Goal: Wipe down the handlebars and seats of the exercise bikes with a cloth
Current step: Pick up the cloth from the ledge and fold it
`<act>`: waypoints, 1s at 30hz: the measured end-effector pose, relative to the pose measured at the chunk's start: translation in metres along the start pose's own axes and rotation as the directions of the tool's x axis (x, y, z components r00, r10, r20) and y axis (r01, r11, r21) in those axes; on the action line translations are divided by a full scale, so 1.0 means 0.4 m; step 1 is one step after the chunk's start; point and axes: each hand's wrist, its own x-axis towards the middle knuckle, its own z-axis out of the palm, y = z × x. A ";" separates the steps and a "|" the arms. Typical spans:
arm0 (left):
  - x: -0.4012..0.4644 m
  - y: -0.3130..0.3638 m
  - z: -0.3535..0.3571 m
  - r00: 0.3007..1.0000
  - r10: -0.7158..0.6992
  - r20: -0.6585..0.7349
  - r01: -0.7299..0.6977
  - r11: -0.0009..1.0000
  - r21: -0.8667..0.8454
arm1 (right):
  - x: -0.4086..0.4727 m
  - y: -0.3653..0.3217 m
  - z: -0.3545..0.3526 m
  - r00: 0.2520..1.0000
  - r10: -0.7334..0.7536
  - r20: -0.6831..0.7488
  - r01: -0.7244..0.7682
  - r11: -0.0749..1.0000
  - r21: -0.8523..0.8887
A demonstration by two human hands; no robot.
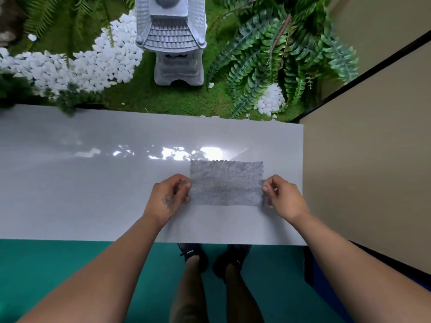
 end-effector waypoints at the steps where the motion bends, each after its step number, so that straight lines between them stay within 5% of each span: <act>1: 0.016 0.001 0.001 1.000 0.005 -0.004 -0.005 1.000 0.002 | 0.019 -0.003 -0.001 1.000 0.012 -0.007 -0.012 1.000 0.008; 30: 0.168 -0.036 0.053 0.993 0.024 -0.117 -0.015 0.997 0.079 | 0.157 -0.010 0.042 0.976 0.066 -0.207 -0.066 0.998 0.005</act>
